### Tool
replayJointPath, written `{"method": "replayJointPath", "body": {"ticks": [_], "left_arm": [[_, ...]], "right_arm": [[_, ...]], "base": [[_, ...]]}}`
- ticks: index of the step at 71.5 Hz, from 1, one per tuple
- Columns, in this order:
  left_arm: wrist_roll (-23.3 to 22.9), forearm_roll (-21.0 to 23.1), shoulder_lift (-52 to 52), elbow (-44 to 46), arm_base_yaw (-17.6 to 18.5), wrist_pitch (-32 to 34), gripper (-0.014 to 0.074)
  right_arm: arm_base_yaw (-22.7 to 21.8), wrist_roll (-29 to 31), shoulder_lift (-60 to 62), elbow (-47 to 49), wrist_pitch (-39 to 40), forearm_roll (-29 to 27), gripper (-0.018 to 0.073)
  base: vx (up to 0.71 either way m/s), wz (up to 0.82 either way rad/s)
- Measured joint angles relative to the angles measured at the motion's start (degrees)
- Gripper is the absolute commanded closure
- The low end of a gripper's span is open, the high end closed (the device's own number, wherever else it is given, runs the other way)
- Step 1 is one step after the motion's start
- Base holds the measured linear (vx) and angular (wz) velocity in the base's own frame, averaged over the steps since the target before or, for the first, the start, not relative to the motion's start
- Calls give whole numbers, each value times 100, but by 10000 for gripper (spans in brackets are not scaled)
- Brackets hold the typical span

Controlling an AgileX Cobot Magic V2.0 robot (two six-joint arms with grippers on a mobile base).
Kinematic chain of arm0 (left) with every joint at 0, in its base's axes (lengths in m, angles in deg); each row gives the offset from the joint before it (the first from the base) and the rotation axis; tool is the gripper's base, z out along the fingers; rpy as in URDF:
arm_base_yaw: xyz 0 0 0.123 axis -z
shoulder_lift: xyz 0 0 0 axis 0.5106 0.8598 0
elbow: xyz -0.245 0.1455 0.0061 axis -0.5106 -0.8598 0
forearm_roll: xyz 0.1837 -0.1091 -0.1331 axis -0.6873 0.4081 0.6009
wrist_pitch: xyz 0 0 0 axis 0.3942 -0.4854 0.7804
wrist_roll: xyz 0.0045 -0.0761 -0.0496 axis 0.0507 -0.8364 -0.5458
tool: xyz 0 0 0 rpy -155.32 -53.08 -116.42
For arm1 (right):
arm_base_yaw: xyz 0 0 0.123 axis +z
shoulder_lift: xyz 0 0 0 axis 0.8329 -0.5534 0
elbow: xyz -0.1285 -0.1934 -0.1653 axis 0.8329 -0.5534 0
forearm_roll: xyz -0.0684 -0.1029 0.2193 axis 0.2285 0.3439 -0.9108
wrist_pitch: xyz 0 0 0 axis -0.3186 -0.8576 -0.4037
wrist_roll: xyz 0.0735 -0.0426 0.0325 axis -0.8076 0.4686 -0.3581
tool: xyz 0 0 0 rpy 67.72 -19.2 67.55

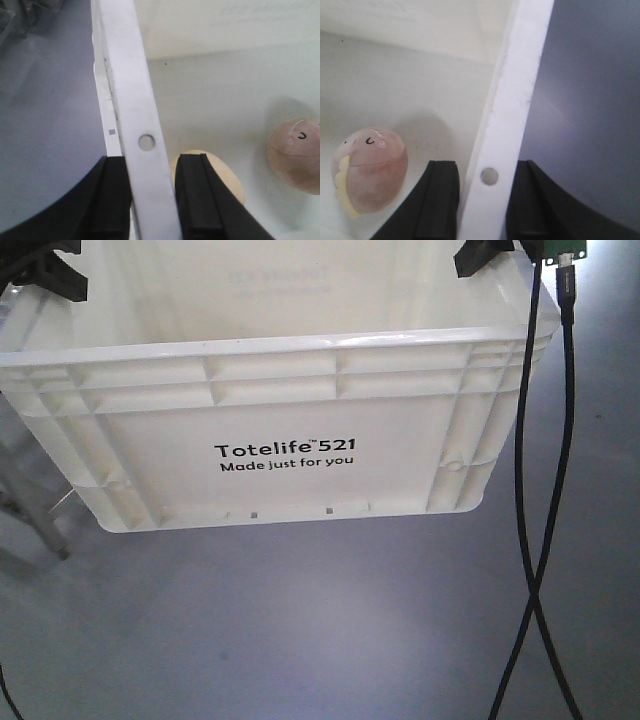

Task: Place moving items into box and shelve
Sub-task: 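Keep holding the crate raised as the base turns toward the blue-bin shelf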

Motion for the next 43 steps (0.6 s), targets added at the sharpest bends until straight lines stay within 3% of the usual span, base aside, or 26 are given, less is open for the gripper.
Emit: {"method": "replayJointPath", "body": {"ticks": [43], "left_arm": [[-5,7,0,0,0,0,613]], "right_arm": [[0,0,0,0,0,0,570]], "base": [[32,-49]]}}
